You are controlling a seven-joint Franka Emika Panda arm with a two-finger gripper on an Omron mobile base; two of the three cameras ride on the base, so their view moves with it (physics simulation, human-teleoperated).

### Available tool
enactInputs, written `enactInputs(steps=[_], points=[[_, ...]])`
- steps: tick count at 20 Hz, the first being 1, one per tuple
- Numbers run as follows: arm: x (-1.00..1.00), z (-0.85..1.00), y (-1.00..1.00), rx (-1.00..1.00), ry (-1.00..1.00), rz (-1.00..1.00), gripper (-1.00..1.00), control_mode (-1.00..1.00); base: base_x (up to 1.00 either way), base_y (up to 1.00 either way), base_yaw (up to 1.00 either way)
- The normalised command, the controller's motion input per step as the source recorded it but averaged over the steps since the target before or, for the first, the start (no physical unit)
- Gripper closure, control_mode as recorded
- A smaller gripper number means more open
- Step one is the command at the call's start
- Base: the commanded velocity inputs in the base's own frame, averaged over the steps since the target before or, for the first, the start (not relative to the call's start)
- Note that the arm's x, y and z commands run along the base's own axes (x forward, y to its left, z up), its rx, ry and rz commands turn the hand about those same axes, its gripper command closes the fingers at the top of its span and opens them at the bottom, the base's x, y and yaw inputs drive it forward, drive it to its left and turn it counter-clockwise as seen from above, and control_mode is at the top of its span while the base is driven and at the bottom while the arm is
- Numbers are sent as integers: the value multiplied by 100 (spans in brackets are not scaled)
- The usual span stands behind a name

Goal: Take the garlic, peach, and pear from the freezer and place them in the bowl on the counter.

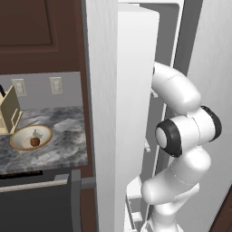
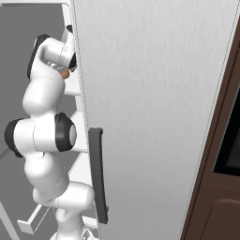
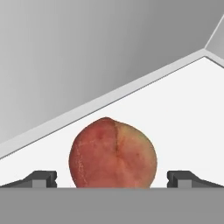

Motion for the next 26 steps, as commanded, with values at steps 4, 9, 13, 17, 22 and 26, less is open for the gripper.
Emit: enactInputs(steps=[4,9,13,17,22,26], points=[[23,-10,10,0,0,0,-100,-100,0,0,0],[9,-18,15,0,0,0,-100,-100,0,0,0],[9,-24,20,0,0,1,100,-100,0,0,0],[6,-11,3,0,-2,-1,100,-100,0,0,0],[-15,0,-11,0,-11,-13,100,-100,0,0,0],[-13,0,0,0,-9,-27,100,-100,0,0,0]])
